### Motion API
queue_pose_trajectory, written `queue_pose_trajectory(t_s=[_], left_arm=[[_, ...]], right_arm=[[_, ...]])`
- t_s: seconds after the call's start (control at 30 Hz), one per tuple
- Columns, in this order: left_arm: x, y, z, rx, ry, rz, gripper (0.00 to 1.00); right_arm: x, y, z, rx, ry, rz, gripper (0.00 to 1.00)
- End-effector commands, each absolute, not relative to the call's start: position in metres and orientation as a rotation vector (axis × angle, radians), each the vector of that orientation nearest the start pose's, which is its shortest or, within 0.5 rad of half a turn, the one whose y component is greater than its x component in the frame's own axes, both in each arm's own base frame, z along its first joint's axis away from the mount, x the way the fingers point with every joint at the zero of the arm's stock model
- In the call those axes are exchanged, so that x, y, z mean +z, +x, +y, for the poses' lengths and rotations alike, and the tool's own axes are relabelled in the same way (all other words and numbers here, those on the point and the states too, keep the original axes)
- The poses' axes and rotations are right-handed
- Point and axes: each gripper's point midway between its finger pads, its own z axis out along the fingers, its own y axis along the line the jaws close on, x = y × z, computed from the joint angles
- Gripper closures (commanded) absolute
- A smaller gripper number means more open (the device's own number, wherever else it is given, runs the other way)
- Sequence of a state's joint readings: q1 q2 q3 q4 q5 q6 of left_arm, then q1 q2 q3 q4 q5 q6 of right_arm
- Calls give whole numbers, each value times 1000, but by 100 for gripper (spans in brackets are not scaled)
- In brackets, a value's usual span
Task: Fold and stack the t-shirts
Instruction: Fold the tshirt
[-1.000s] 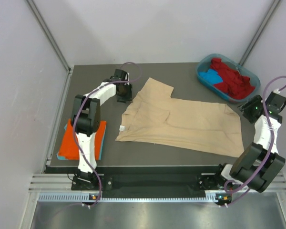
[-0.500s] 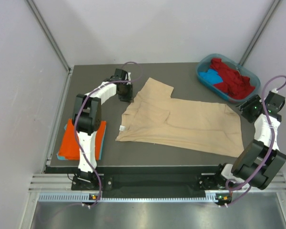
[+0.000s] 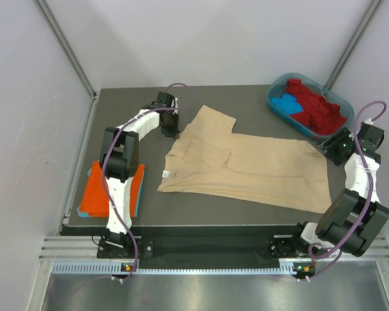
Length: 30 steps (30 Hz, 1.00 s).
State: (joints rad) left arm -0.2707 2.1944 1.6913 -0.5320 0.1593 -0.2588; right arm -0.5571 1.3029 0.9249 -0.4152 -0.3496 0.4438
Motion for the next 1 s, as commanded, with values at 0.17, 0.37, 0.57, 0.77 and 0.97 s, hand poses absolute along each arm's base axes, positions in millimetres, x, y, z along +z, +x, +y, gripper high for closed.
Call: queue_pose_trajectory(t_s=[0.17,0.37,0.57,0.77,0.97], left_arm=[[32,492,-125,-193,-86,2688,100],[36,487,-113,-171,-122,2692,100],[42,480,-101,-95,-156,2696,100],[49,473,-93,-74,-217,2697,100],[61,476,-100,-137,-209,2659,69]], right_arm=[[164,341,-104,340,863,2146,45],[151,357,-114,251,818,2162,44],[119,369,-101,194,967,2223,47],[105,386,-88,115,1056,2226,50],[94,400,-84,50,1149,2193,52]])
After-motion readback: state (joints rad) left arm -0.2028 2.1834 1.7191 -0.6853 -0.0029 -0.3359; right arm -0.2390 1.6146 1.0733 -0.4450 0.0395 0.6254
